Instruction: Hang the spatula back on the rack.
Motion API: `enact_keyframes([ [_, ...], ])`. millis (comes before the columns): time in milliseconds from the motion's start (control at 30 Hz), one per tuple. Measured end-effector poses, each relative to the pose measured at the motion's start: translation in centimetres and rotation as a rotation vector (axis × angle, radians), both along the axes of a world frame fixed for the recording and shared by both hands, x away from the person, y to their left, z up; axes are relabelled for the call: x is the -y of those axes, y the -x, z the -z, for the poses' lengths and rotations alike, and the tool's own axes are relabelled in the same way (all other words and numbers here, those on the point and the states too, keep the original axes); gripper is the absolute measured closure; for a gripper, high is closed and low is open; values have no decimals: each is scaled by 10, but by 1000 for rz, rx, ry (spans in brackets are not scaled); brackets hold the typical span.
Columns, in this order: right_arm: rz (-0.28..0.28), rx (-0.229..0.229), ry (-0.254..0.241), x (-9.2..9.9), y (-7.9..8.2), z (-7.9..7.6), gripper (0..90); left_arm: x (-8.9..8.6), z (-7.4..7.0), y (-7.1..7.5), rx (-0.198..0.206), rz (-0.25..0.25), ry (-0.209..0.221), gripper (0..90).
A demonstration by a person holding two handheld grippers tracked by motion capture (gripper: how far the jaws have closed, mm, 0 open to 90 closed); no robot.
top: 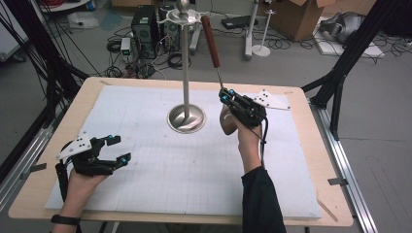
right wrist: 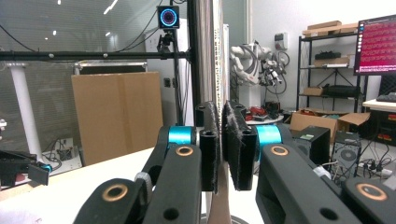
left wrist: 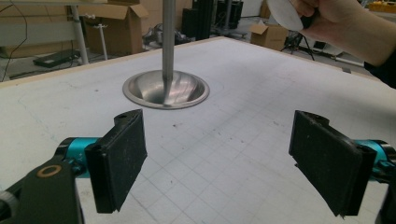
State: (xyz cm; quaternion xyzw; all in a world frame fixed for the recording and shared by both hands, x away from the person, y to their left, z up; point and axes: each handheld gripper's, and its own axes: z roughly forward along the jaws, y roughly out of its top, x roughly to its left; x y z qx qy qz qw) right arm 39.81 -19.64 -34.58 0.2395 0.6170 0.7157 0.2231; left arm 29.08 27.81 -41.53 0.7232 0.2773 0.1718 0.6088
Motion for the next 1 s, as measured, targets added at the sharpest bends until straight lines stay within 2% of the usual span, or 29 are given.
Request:
enact_keyframes([
  [333, -6, -7, -2, -4, -2, 3, 843, 1, 0, 0, -1, 2, 1, 191],
  [700, 7, -9, 25, -8, -6, 7, 841, 1, 1, -1, -3, 5, -1, 191],
  [1000, 8, -5, 30, -13, -10, 2, 841, 2, 2, -1, -6, 7, -1, 191],
])
